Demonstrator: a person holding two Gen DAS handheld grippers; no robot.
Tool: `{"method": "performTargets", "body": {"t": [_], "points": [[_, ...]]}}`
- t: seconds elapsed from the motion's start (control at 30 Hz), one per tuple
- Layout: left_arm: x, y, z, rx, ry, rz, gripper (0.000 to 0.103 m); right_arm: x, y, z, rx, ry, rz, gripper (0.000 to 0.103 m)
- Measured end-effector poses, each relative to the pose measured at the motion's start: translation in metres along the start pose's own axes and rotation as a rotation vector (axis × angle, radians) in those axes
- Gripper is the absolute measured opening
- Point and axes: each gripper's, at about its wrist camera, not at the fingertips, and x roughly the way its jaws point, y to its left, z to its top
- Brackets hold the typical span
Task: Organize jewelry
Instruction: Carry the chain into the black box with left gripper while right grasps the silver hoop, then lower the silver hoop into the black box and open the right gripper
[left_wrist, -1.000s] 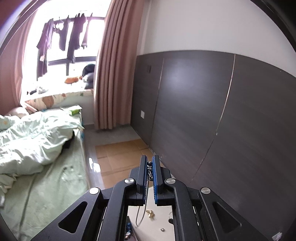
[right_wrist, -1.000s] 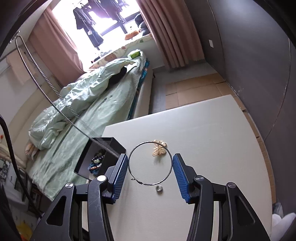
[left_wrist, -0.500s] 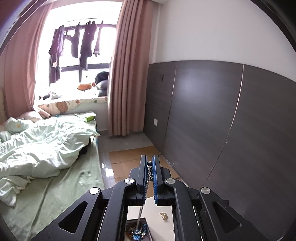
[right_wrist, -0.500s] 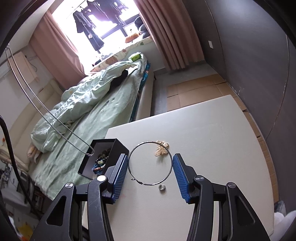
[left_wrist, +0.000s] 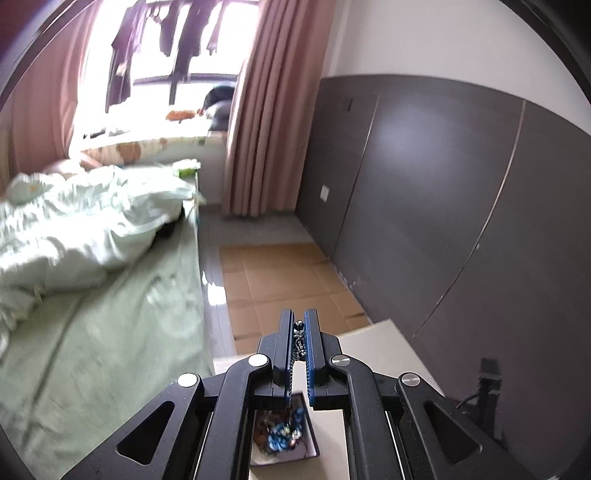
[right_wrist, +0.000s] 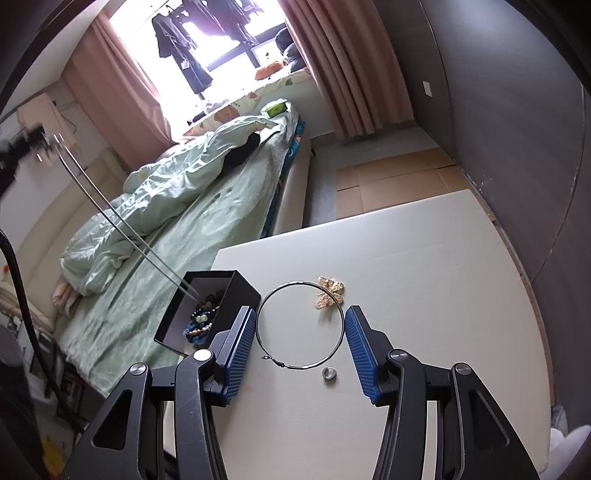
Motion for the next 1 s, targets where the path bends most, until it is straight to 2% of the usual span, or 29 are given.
{"method": "performTargets", "body": {"t": [0.2, 0.4, 0.5, 0.63, 0.9, 0.93, 0.97, 1.0], "points": [[0.053, 0.015, -0.051, -0.091, 0.107, -0.030, 0.005, 0.005, 0.003, 0.001, 0.002, 0.009, 0.007, 0.051], [0.090, 0.024, -0.083, -0.128, 0.162, -0.062, 0.005, 0.009, 0.007, 0.001, -0.009, 0.013, 0.004, 0.051], [0.096, 0.027, -0.092, -0.134, 0.184, -0.077, 0.007, 0.013, 0.012, 0.002, -0.013, 0.012, 0.015, 0.051], [0.101, 0.036, -0.100, -0.165, 0.207, -0.061, 0.009, 0.023, 0.024, 0.007, -0.031, 0.015, 0.043, 0.051], [0.091, 0.064, -0.104, -0.254, 0.175, -0.029, 0.010, 0.067, 0.063, 0.015, -0.070, 0.090, 0.154, 0.051], [0.090, 0.068, -0.104, -0.263, 0.176, -0.022, 0.011, 0.073, 0.069, 0.015, -0.081, 0.101, 0.162, 0.051], [0.090, 0.070, -0.104, -0.270, 0.178, -0.012, 0.023, 0.077, 0.074, 0.015, -0.090, 0.109, 0.166, 0.051], [0.088, 0.074, -0.104, -0.280, 0.172, 0.002, 0.043, 0.082, 0.079, 0.015, -0.102, 0.117, 0.170, 0.051]]}}
